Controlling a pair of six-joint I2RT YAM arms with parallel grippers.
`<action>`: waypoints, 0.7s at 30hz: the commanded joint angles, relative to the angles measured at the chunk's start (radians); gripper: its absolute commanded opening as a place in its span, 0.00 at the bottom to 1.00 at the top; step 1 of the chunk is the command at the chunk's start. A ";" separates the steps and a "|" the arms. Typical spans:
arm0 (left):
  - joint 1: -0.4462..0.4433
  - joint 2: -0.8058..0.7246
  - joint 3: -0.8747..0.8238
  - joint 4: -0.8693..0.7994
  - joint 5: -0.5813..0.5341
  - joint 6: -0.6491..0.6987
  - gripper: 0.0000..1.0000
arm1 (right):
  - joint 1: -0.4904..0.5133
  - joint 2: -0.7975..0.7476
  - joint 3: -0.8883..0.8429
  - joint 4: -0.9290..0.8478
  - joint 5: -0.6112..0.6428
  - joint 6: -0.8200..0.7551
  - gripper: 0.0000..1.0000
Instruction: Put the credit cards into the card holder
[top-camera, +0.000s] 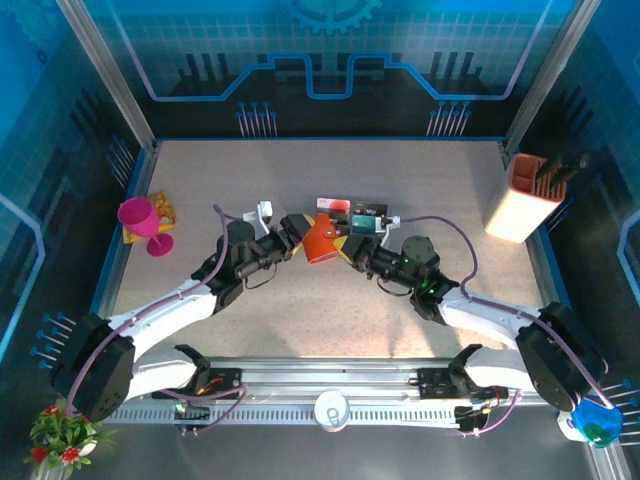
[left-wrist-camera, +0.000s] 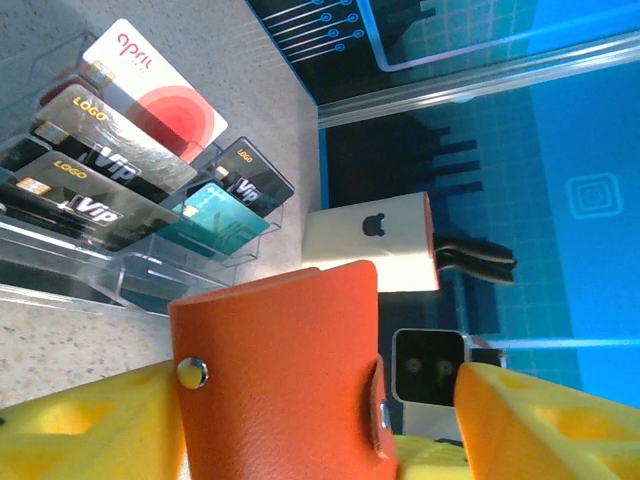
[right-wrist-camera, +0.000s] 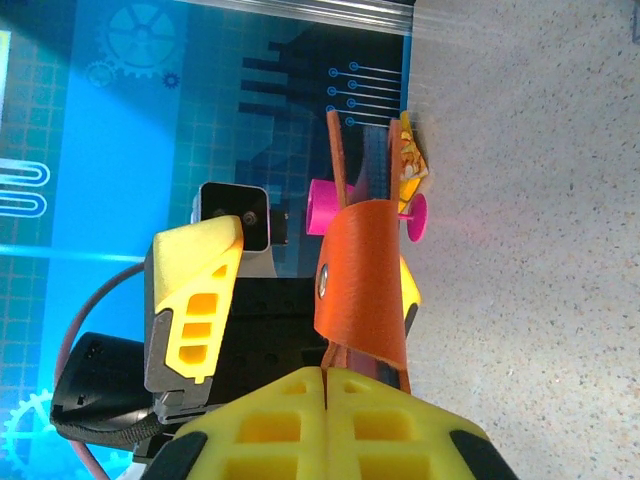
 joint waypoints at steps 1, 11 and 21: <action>0.004 0.010 -0.025 0.065 0.026 -0.012 0.64 | 0.017 0.024 0.024 0.099 0.017 0.028 0.00; 0.000 0.008 -0.057 0.108 0.014 -0.027 0.37 | 0.026 0.069 0.004 0.167 0.033 0.057 0.00; -0.001 0.001 -0.061 0.081 0.003 0.060 0.00 | 0.000 0.005 0.002 -0.032 0.004 -0.030 0.34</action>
